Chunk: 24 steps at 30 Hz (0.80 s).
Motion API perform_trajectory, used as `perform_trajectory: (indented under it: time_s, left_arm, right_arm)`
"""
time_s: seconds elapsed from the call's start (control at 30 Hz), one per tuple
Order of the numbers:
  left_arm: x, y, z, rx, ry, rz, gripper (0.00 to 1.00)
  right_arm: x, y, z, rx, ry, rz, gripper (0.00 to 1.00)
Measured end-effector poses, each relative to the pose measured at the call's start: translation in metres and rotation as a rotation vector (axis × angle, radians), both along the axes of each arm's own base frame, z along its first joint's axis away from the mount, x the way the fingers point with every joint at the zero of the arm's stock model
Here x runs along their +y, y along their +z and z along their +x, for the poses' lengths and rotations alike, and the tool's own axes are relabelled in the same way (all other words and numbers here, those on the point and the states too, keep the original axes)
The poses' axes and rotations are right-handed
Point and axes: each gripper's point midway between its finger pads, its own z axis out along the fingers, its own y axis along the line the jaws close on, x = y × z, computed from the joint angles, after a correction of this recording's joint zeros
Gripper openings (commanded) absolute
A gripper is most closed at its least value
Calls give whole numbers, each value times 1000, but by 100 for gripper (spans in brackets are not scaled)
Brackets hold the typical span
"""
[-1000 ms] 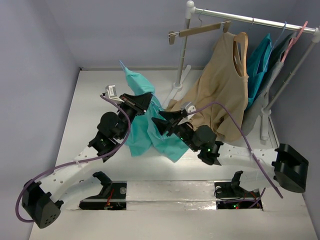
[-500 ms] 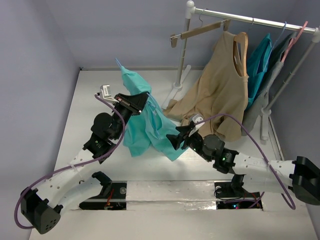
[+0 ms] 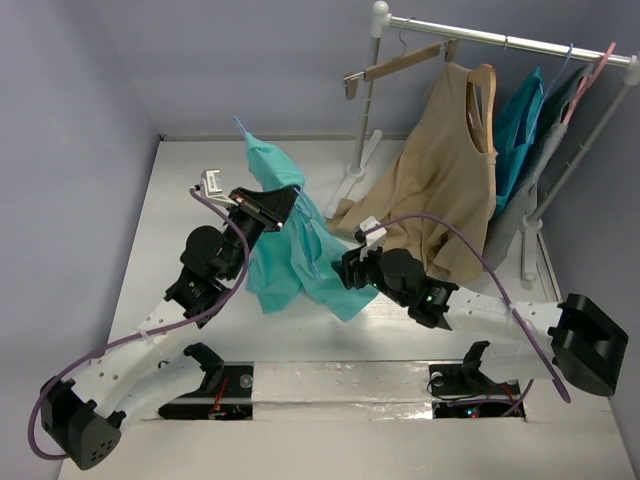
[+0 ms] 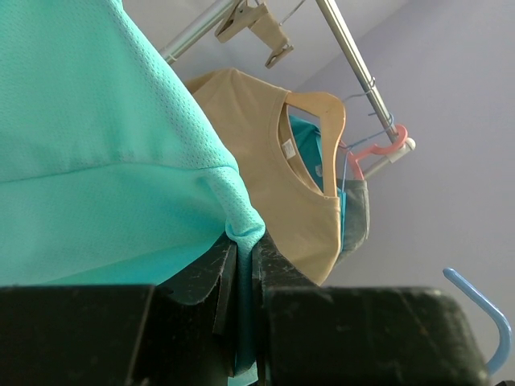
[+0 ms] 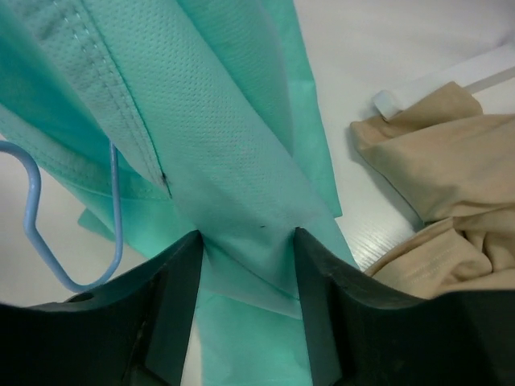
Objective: Place the t-shirt on the hanger
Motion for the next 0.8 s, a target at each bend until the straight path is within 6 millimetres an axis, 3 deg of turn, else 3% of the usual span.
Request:
perform_trajectory:
  time_s: [0.03, 0.07, 0.2, 0.37, 0.6, 0.8]
  left_arm:
    - [1, 0, 0, -1, 1, 0, 0]
    - [2, 1, 0, -2, 3, -1, 0]
    - [5, 4, 0, -8, 11, -7, 0]
    - [11, 14, 1, -39, 33, -36, 0]
    - [27, 43, 6, -130, 113, -119, 0]
    - [34, 38, 21, -160, 195, -137, 0]
  right_arm:
    - [2, -2, 0, 5, 8, -6, 39]
    - [5, -4, -1, 10, 17, -8, 24]
    - [9, -7, -4, 35, 40, 1, 7]
    - [15, -6, -11, 73, 68, 40, 0]
    - [17, -9, -33, 144, 140, 105, 0]
    - [13, 9, -52, 160, 197, 180, 0]
